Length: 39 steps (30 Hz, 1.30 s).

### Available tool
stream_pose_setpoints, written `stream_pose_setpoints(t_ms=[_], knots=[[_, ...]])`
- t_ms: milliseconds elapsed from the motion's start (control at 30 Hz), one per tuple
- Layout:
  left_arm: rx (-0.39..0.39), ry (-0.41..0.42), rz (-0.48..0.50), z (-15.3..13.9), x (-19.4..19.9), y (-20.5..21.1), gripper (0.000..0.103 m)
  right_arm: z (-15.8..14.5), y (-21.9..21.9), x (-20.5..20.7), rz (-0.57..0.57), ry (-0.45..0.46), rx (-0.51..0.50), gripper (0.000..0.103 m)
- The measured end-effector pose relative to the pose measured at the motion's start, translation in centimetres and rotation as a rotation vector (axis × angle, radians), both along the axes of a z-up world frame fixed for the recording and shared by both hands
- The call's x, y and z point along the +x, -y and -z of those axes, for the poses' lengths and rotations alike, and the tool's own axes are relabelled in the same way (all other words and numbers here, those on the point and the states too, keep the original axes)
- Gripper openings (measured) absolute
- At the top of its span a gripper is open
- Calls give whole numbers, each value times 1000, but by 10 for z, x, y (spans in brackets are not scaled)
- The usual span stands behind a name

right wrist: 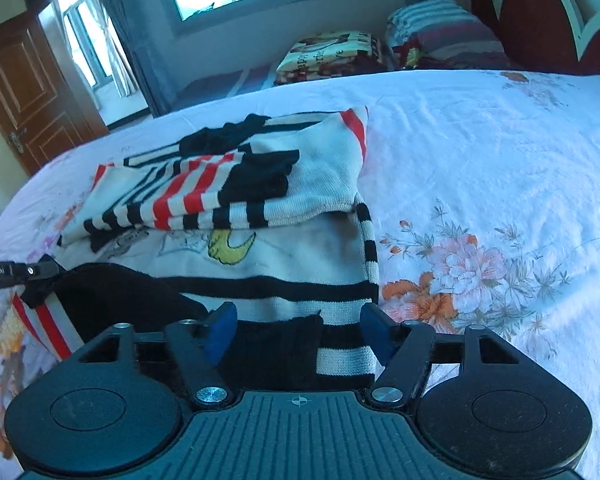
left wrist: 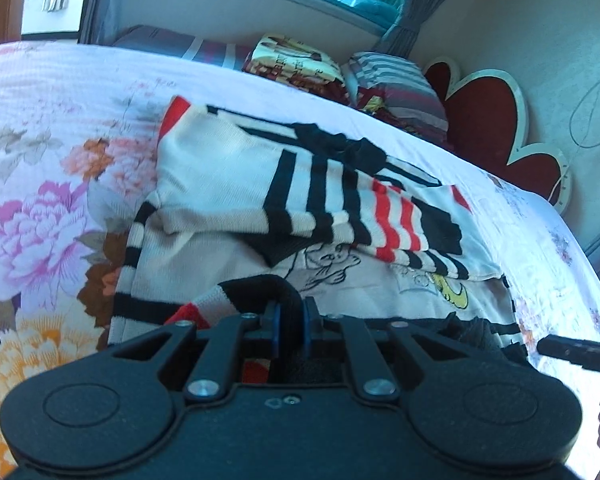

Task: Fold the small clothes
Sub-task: 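Grasp the black hem with both grippers side by side, then lift the black hem with both grippers and fold it toward the collar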

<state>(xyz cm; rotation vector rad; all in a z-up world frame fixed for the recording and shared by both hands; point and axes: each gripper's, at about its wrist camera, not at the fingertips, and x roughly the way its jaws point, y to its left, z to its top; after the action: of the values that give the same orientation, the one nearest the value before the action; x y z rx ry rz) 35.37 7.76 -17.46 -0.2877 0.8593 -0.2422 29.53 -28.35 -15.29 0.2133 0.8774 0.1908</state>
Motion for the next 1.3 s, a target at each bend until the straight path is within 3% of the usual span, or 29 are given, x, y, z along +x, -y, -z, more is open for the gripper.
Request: stream_pose_setpoints(t_ms=[33, 67, 300, 333, 367, 467, 633, 833, 1000, 1300], knots=[[-1, -2, -3, 0, -1, -1, 10, 4, 0, 1, 4, -12, -3, 54], [-2, -2, -7, 1, -2, -1, 10, 7, 0, 2, -3, -25, 15, 39], [-7, -19, -19, 5, -9, -7, 10, 30, -5, 8, -8, -114, 19, 37], [-9, -22, -22, 6, -10, -7, 10, 30, -7, 8, -17, -111, 20, 31], [-12, -22, -25, 6, -10, -7, 10, 29, -11, 7, -42, -113, 19, 9], [-28, -5, -30, 2, -11, -7, 10, 23, -21, 1, -71, -75, 3, 9], [-61, 60, -35, -18, -5, -6, 10, -13, -14, -3, 3, 102, 9, 9], [-89, 138, -63, -41, 28, -7, 10, -44, -10, 37, 31, 218, 1, 9], [-91, 168, -87, -48, 68, -5, 10, -52, -7, 89, 48, 259, 27, 9], [-120, 87, -209, -27, 151, -15, 10, -30, -8, 185, 47, 225, 37, 9]])
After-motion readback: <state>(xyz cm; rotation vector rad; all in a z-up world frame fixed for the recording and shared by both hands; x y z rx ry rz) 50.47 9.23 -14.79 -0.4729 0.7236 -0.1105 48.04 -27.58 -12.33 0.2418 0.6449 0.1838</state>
